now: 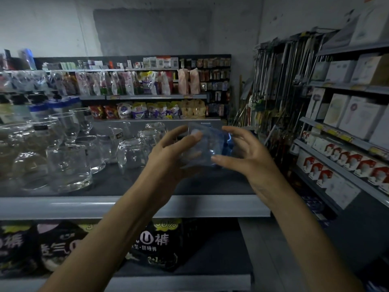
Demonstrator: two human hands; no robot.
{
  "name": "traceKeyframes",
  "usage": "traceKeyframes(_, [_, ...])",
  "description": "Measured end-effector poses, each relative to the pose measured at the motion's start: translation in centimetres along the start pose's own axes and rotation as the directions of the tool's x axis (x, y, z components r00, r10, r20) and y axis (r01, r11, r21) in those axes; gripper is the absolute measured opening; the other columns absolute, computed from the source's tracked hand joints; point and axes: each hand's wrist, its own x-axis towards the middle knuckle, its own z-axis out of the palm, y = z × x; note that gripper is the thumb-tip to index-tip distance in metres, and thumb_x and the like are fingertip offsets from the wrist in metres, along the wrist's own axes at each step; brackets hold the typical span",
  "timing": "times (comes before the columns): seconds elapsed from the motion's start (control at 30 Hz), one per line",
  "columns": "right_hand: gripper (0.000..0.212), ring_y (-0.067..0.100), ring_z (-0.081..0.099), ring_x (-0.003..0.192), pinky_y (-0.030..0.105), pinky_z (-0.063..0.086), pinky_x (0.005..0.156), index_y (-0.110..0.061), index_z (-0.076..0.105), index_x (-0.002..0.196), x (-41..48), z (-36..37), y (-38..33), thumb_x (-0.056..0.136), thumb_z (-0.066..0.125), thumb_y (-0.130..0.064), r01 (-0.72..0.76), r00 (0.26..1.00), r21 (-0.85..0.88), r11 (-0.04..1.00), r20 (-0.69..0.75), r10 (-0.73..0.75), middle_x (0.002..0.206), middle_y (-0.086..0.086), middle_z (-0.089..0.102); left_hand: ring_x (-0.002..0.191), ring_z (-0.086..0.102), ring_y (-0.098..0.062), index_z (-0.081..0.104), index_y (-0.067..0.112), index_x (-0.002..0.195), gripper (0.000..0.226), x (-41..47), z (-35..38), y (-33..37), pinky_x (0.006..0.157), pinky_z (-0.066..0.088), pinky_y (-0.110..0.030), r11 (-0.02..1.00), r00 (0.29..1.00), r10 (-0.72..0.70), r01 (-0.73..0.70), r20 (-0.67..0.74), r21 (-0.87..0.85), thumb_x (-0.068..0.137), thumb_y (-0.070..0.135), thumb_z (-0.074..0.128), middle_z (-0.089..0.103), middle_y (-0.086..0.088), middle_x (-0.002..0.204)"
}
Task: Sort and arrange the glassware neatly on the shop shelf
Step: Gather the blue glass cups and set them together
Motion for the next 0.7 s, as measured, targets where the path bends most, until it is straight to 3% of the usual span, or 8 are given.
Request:
traceKeyframes(0.1, [0.069,0.026,0.069,0.117,0.038,0.057,0.091,-0.013,0.061,0.133,-0.1,0.1,0.0,0.068,0.087,-0.01,-0.083,0.997,0.242,0.967,0.032,0.077,0.126,0.008,0.071,0.116,0.07,-0.034,0.063,0.014,0.134,0.056,-0.8,0.4,-0.2,0.102,0.056,-0.048,0.996,0.997,-0.042,0.048,0.072,-0.074,0.082,0.033,0.071,0.072,-0.015,0.124])
traceKeyframes(0.17, [0.069,0.026,0.07,0.116,0.039,0.057,0.093,-0.009,0.061,0.131,-0.3,-0.1,-0.3,0.066,0.085,-0.01,-0.075,0.997,0.252,0.965,0.027,0.071,0.125,0.01,0.071,0.118,0.069,-0.034,0.064,0.013,0.132,0.055,-0.6,-0.2,-0.4,0.097,0.059,-0.046,1.0,0.997,-0.024,0.025,0.074,-0.018,0.083,0.034,0.076,0.071,-0.015,0.127])
traceKeyframes(0.23, [0.063,0.023,0.07,0.115,0.038,0.056,0.096,-0.012,0.064,0.127,-0.3,-0.8,-1.0,0.067,0.085,-0.012,-0.039,0.998,0.185,0.982,0.045,0.031,0.122,0.006,0.073,0.116,0.07,-0.029,0.069,0.016,0.126,0.054,-0.1,-1.3,-0.4,0.097,0.059,-0.046,0.984,0.998,0.047,-0.055,0.048,0.17,0.08,0.04,0.083,0.073,-0.009,0.122])
traceKeyframes(0.3, [0.06,0.014,0.069,0.115,0.029,0.056,0.094,-0.02,0.068,0.124,-0.1,-1.6,-2.0,0.066,0.084,-0.015,0.001,0.997,0.086,0.996,0.078,-0.008,0.121,-0.002,0.074,0.11,0.072,-0.018,0.07,0.019,0.123,0.058,0.3,-2.5,-0.1,0.098,0.059,-0.04,0.907,0.99,0.126,-0.141,0.063,0.396,0.074,0.046,0.087,0.075,-0.001,0.116])
traceKeyframes(0.47, [0.066,-0.007,0.066,0.109,0.01,0.053,0.083,-0.021,0.067,0.131,1.5,-1.6,-2.3,0.07,0.091,-0.013,0.068,0.994,-0.208,0.976,0.098,-0.049,0.124,-0.012,0.069,0.106,0.072,-0.007,0.06,0.027,0.136,0.077,1.3,-3.6,-0.8,0.094,0.059,-0.033,0.684,0.963,0.154,-0.265,0.222,0.679,0.066,0.041,0.089,0.076,0.006,0.117])
traceKeyframes(0.57, [0.074,-0.004,0.063,0.112,0.019,0.055,0.094,-0.022,0.064,0.132,2.5,-0.6,-0.9,0.064,0.095,-0.024,0.041,0.995,-0.343,0.938,0.097,-0.008,0.126,-0.014,0.065,0.097,0.073,-0.002,0.061,0.025,0.139,0.074,2.3,-4.2,-2.4,0.09,0.061,-0.031,0.573,0.96,0.179,-0.279,0.215,0.77,0.073,0.038,0.091,0.077,0.009,0.107])
traceKeyframes(0.7, [0.079,0.005,0.06,0.12,0.03,0.054,0.103,-0.02,0.061,0.133,3.1,0.5,0.9,0.063,0.096,-0.029,0.055,0.996,-0.37,0.927,0.08,-0.027,0.129,-0.006,0.065,0.09,0.073,0.001,0.07,0.027,0.129,0.065,3.0,-5.1,-3.6,0.085,0.062,-0.037,0.482,0.967,0.162,-0.251,0.196,0.84,0.072,0.052,0.086,0.078,0.011,0.103])
